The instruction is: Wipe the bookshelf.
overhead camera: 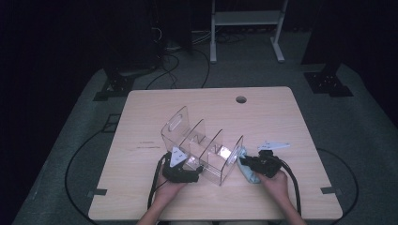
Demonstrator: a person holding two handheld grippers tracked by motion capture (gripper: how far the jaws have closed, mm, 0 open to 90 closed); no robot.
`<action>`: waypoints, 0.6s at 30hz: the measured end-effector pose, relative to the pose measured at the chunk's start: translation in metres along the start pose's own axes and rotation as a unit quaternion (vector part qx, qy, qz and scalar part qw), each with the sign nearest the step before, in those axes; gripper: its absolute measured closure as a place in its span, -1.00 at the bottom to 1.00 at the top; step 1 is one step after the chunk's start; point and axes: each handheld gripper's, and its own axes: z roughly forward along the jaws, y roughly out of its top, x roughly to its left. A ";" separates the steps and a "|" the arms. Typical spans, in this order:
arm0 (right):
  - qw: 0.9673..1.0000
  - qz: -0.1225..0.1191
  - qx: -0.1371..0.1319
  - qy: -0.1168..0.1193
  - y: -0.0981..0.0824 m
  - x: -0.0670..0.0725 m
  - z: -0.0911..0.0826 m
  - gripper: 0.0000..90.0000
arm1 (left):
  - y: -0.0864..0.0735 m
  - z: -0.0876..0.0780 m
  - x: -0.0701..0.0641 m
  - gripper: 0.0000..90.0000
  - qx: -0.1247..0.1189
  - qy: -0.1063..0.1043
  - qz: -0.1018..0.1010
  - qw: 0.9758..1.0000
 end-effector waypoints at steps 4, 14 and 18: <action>0.999 -0.030 0.018 0.013 -0.002 0.017 0.002 0.76 | 0.000 0.000 0.000 -0.84 0.002 0.000 -0.002 1.000; 0.999 -0.017 0.017 0.024 -0.001 0.018 0.002 0.76 | 0.001 0.000 0.001 -0.84 0.004 0.005 -0.001 1.000; 0.995 -0.037 0.028 0.083 -0.004 0.032 0.003 0.76 | 0.000 -0.002 0.004 -0.83 0.005 0.004 -0.004 1.000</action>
